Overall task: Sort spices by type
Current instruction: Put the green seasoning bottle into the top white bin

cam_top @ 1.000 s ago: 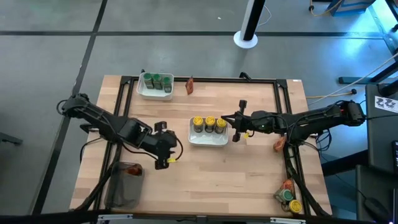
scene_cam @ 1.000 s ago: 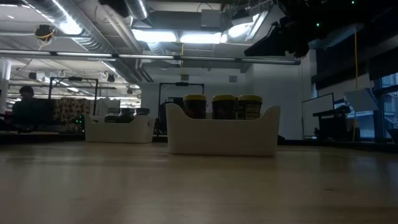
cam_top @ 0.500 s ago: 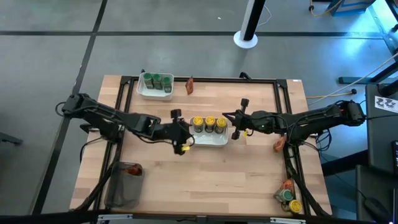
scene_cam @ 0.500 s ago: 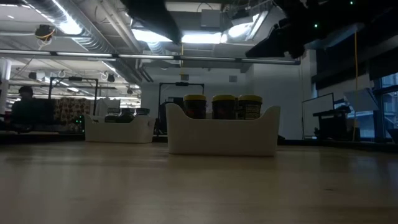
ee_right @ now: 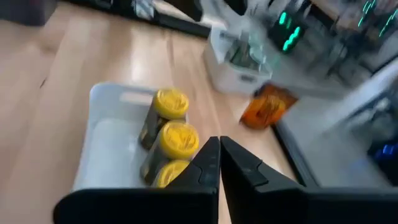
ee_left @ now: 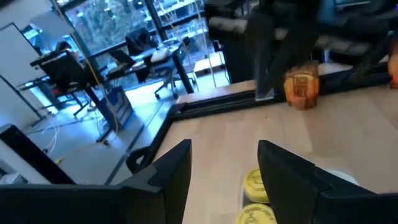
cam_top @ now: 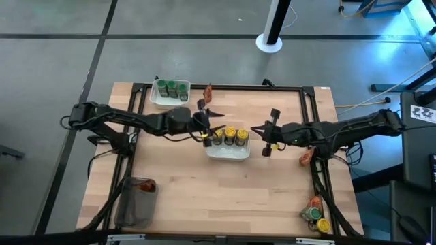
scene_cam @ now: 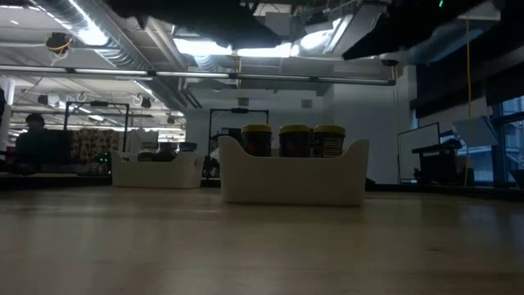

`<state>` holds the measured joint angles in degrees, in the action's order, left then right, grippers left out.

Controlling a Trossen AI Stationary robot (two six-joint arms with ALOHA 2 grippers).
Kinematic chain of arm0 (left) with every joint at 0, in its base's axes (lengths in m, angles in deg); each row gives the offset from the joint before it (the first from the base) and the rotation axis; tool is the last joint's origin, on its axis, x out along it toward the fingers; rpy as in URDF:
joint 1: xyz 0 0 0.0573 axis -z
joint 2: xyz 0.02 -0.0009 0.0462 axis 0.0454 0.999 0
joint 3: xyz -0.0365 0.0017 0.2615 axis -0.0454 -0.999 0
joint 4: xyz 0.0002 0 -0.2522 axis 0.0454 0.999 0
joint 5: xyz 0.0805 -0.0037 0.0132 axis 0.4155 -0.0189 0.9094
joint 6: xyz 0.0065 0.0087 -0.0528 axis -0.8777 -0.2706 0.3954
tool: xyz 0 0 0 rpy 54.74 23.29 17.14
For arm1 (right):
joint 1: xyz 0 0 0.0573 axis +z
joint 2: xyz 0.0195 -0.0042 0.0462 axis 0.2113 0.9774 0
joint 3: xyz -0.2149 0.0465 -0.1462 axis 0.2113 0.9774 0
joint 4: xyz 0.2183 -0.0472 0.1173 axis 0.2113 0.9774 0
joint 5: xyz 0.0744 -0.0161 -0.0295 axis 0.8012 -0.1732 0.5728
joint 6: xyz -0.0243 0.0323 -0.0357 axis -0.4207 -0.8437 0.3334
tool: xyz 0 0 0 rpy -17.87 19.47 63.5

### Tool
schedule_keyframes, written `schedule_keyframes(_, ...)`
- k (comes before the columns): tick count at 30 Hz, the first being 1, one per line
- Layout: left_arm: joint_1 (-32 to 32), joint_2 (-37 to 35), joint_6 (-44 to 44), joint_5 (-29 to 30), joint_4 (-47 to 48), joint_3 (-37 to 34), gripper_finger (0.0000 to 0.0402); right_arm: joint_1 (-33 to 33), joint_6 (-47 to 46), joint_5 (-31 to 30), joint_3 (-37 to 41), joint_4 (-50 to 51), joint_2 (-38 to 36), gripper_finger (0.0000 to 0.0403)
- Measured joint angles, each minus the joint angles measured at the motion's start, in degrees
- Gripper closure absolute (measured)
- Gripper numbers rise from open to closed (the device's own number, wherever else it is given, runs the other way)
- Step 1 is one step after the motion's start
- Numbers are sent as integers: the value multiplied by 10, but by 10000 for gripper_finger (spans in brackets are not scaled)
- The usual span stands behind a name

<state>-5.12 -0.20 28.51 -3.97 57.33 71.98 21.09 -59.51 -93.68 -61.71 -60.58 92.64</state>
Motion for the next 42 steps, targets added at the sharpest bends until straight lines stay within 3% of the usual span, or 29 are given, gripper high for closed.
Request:
schedule_keyframes(5,-34,0,2,-11,-4,-15,229,20,-100,-3,-103,187,5,389)
schedule_keyframes(15,-51,0,10,-11,-12,-32,229,78,-286,34,-233,403,20,389)
schedule_keyframes(26,-47,0,12,-11,37,-32,229,170,-449,89,-314,549,119,389)
schedule_keyframes(31,-41,-1,4,-11,25,-32,229,214,-536,148,-317,589,156,389)
schedule_keyframes(42,-37,-1,26,-10,12,-32,229,350,-841,260,-318,625,161,389)
